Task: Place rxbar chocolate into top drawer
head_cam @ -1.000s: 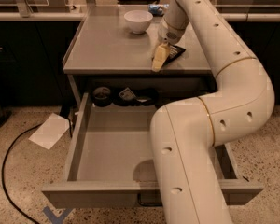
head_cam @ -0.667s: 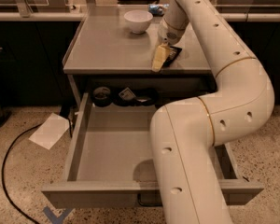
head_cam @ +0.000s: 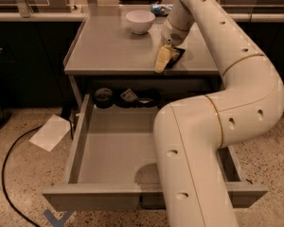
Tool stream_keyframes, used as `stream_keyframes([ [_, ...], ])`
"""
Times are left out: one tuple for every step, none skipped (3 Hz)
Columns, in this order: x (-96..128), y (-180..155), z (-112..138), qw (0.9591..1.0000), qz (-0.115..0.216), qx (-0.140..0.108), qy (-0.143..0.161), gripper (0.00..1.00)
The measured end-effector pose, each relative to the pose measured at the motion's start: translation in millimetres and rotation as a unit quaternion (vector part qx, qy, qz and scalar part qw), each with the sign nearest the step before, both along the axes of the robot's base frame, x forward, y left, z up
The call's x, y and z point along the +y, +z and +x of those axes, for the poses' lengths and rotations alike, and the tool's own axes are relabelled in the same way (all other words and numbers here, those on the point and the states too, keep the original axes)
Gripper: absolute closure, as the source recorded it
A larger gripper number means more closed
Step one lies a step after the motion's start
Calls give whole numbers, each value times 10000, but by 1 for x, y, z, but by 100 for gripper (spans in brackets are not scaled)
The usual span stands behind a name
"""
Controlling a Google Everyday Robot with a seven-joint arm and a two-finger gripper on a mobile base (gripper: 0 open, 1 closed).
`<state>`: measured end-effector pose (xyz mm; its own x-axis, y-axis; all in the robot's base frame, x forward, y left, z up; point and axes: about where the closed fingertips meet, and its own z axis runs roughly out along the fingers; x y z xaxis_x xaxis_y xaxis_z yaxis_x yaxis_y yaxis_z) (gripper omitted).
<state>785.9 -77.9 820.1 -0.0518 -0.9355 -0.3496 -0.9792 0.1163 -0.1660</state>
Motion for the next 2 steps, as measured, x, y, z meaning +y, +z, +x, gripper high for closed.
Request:
stream_keyframes([
  [0,0,0,10000,0,0,0,100],
  [-4,5,-10,9999,85,-31,64,100],
])
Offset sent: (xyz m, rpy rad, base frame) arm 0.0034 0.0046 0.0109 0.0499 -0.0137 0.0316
